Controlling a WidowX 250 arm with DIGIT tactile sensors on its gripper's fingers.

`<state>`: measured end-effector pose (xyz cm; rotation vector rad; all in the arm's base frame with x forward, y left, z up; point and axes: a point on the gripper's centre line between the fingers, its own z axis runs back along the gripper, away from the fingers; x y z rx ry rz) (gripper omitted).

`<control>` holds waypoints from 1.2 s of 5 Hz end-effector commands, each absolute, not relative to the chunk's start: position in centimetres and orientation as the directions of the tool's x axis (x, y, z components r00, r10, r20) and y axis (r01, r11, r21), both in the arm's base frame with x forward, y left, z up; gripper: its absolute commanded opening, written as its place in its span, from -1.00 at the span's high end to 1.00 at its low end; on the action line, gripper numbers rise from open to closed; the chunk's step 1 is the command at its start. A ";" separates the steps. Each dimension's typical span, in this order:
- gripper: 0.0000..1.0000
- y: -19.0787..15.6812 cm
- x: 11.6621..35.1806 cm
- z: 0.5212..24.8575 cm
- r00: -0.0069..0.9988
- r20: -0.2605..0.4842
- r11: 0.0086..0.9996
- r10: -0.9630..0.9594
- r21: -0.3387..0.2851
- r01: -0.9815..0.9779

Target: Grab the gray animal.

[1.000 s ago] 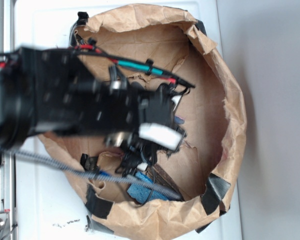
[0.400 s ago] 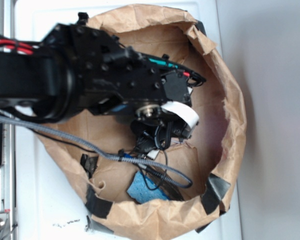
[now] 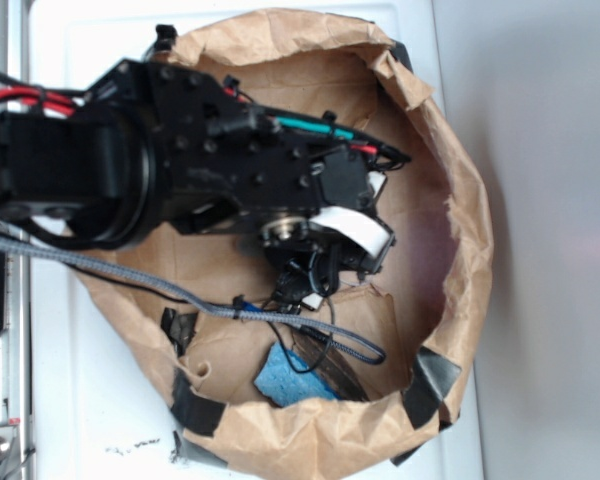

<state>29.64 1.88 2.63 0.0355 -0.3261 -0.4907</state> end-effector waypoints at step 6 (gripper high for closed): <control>1.00 5.2 29.4 17.2 0.776 0.581 0.938 -0.246 -0.058 0.341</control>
